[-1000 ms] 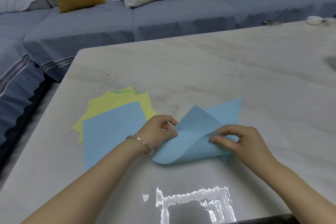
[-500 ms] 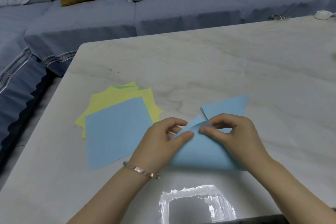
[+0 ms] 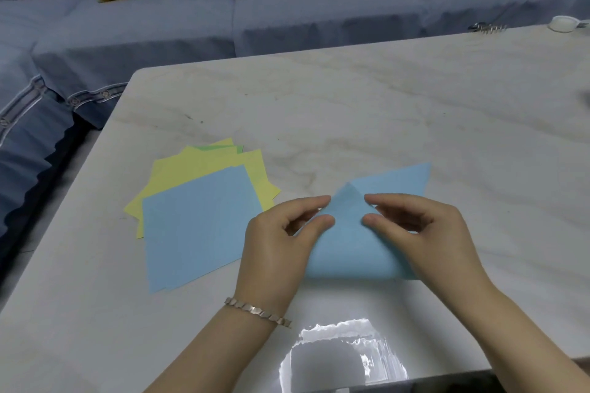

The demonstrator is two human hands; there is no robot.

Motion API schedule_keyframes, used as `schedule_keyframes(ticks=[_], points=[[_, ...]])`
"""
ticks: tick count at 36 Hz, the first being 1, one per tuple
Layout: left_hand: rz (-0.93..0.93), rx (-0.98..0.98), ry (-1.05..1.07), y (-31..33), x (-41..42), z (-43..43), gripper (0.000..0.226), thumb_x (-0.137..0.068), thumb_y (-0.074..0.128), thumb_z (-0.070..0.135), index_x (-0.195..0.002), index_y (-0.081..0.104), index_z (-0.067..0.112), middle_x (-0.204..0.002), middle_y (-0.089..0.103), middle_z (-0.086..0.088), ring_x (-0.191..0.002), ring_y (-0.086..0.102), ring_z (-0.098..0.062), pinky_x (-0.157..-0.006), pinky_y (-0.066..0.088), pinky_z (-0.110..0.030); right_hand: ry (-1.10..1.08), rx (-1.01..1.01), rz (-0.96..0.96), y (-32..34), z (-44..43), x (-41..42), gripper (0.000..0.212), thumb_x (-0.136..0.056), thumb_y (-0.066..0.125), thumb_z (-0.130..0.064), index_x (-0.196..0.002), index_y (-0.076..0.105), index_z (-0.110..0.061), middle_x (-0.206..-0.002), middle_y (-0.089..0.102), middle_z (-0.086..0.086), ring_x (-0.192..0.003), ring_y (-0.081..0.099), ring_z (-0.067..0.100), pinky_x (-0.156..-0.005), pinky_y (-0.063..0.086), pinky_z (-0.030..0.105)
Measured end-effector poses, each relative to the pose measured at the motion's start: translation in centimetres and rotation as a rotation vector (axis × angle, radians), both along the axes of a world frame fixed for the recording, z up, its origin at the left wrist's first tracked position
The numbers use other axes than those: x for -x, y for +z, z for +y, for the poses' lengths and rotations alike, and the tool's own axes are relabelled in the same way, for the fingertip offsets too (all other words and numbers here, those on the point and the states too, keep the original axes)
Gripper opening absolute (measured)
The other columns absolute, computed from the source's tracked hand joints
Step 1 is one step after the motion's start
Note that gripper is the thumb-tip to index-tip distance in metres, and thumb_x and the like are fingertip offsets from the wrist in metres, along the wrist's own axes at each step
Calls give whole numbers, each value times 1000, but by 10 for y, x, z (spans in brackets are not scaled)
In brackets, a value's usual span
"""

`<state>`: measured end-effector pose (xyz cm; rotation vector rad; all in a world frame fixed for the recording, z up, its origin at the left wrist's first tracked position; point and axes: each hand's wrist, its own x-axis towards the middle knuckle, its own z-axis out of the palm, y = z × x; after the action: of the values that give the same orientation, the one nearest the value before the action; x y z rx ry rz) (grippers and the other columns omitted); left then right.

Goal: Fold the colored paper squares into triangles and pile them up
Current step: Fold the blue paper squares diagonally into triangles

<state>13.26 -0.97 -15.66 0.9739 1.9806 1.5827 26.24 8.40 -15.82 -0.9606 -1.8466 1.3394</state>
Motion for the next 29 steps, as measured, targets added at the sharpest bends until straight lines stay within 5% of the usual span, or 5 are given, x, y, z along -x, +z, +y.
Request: schedule_keyframes(ticks=[14, 29], points=[[-42, 3, -37, 0, 1, -1, 31, -77, 70, 5, -73, 67, 36, -61, 62, 34, -65, 58, 16, -62, 39, 1, 17, -9, 5, 8, 0, 0, 28, -69, 77, -7, -70, 69, -34, -59, 66, -15, -57, 58, 1, -61, 42, 5], [-71, -5, -39, 1, 0, -4, 33, -78, 68, 2, -75, 67, 36, -62, 64, 30, -62, 58, 11, -63, 41, -1, 108, -69, -34, 8, 3, 0, 33, -72, 75, -10, -76, 67, -42, -72, 67, -13, -62, 58, 1, -65, 41, 5]])
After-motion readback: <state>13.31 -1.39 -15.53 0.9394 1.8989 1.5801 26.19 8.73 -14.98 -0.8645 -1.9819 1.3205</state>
